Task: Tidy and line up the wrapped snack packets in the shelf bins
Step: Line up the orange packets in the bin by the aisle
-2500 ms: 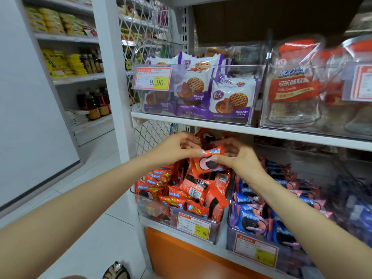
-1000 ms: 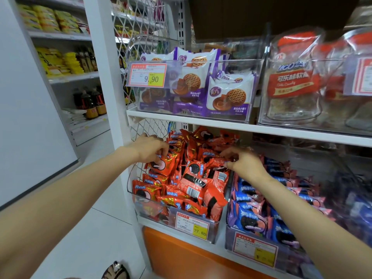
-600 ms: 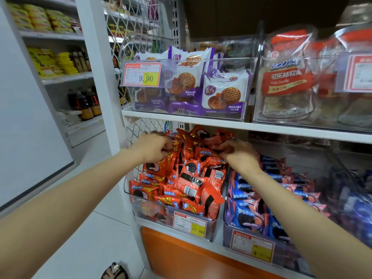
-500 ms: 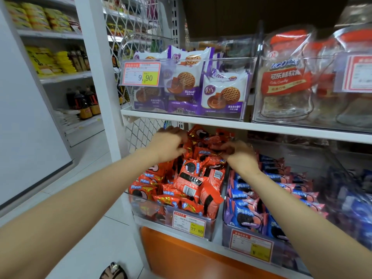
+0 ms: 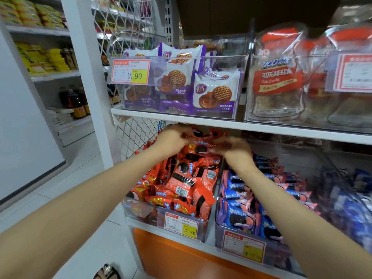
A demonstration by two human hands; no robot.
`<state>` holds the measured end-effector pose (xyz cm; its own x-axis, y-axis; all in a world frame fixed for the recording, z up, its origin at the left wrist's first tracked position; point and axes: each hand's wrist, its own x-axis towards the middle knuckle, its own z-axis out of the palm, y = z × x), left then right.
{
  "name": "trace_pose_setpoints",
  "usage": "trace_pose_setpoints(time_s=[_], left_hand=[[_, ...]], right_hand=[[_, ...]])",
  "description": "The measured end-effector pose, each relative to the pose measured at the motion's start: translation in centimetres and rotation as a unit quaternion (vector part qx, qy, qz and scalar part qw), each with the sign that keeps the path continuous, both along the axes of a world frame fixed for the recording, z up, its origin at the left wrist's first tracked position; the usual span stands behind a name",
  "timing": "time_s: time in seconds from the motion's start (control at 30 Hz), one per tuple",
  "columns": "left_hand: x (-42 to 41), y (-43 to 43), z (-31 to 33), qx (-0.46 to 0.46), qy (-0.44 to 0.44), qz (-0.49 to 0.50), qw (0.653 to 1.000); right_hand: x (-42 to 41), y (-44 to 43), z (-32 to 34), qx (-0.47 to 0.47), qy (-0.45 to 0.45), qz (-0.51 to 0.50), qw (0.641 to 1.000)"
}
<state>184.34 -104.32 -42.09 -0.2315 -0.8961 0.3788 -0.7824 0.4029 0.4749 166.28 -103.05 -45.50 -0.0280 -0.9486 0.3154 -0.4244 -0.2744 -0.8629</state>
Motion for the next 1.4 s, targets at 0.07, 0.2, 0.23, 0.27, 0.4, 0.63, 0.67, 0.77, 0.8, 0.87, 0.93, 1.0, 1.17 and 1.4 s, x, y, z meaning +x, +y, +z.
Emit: trace_pose_setpoints(time_s=[0.07, 0.2, 0.23, 0.27, 0.4, 0.63, 0.67, 0.77, 0.8, 0.87, 0.93, 1.0, 1.17, 1.4], left_hand=[[0.7, 1.0, 0.6, 0.032, 0.061, -0.001, 0.998], [2.0, 2.3, 1.2, 0.094, 0.127, 0.010, 0.987], [2.4, 2.4, 1.2, 0.111, 0.122, 0.014, 0.986], [2.8, 2.5, 1.2, 0.130, 0.115, 0.009, 0.985], [3.5, 3.0, 1.5, 0.181, 0.092, -0.057, 0.978], [6.2, 3.3, 3.5, 0.152, -0.065, -0.041, 0.985], [7.4, 3.1, 4.0, 0.158, -0.117, -0.032, 0.980], [9.2, 2.4, 4.2, 0.185, -0.318, 0.010, 0.930], [9.3, 2.3, 3.6, 0.193, -0.361, 0.019, 0.912], [9.0, 1.9, 2.1, 0.196, -0.420, 0.034, 0.886], [9.1, 1.6, 0.8, 0.170, -0.465, 0.048, 0.867], [9.2, 1.4, 0.5, 0.162, -0.490, 0.065, 0.854], [8.8, 1.0, 0.2, 0.143, -0.494, 0.098, 0.852], [8.7, 1.5, 0.1, 0.094, -0.488, 0.128, 0.858]], right_hand=[[0.3, 0.4, 0.6, 0.016, -0.074, 0.025, 0.997], [0.8, 1.0, 1.4, 0.027, -0.132, 0.063, 0.989], [0.9, 1.0, 1.3, 0.036, -0.134, 0.068, 0.988], [1.0, 1.1, 1.2, 0.042, -0.134, 0.075, 0.987], [2.0, 1.6, 0.7, 0.036, -0.117, 0.091, 0.988], [2.6, 2.4, 0.7, 0.015, -0.062, 0.113, 0.992], [2.3, 2.5, 0.6, 0.015, -0.046, 0.112, 0.993], [1.8, 2.6, 0.2, 0.016, 0.018, 0.108, 0.994], [1.7, 2.6, 0.1, 0.014, 0.038, 0.107, 0.993], [1.6, 2.7, 0.1, 0.011, 0.052, 0.106, 0.993], [1.6, 2.8, 0.3, 0.006, 0.043, 0.095, 0.995], [1.6, 2.9, 0.5, -0.004, 0.029, 0.080, 0.996], [1.6, 3.2, 0.8, 0.008, 0.026, 0.082, 0.996], [1.6, 3.4, 0.6, -0.008, 0.065, 0.106, 0.992]])
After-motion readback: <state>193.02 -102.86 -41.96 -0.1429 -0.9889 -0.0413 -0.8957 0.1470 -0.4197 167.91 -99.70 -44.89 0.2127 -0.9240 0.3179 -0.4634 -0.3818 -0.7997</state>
